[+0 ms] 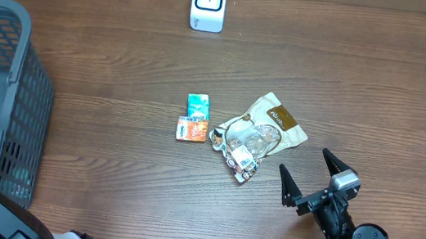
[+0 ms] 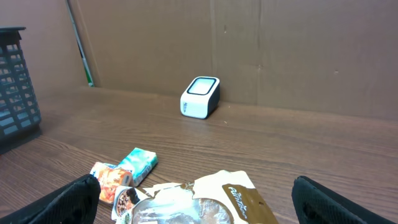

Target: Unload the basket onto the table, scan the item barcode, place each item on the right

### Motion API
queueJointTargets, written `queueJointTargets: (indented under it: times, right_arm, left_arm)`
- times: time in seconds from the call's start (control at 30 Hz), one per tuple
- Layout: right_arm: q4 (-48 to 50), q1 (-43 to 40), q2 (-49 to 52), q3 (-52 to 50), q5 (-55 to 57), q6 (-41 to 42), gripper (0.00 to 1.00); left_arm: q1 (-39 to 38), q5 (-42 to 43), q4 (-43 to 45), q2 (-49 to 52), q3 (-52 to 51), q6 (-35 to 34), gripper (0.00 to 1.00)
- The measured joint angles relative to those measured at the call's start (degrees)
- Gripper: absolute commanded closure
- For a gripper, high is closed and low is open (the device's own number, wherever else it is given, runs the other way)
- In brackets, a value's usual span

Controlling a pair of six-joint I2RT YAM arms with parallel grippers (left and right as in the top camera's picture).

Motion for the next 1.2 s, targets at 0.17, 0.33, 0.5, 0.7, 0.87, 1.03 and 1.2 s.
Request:
queueJointTargets:
  times: [0.17, 0.33, 0.5, 0.7, 0.87, 1.03, 1.2]
  right_arm:
    - [-0.02, 0.0, 0.0, 0.0, 0.02, 0.0, 0.0]
    - [-0.04, 0.0, 0.0, 0.0, 0.02, 0.02, 0.0]
    - [0.0, 0.0, 0.0, 0.0, 0.0, 0.0, 0.0]
    - [0.0, 0.0, 0.0, 0.0, 0.0, 0.0, 0.0]
    - [-0.02, 0.0, 0.0, 0.0, 0.02, 0.02, 0.0]
    - [-0.02, 0.0, 0.0, 0.0, 0.0, 0.04, 0.0]
    - [0.0, 0.02, 0.0, 0.0, 0.0, 0.0, 0.0]
  left_arm:
    - [0.0, -4.0, 4.7, 0.0, -3.78, -1.27, 0.0]
    - [0.0, -6.43, 9.79, 0.0, -6.56, -1.62, 0.0]
    - [-0.02, -7.17, 15.78, -0.39, -10.34, -1.7, 0.2]
    - [0.0, -7.82, 18.03, -0.83, -11.85, -2.29, 0.67]
    - [-0.02, -8.81, 18.05, -0.87, -11.65, -1.16, 0.96]
    - [0.0, -8.76, 14.95, -0.52, -9.11, 2.91, 0.96]
    - [-0.02, -7.15, 9.55, -0.04, 0.09, 5.07, 0.96]
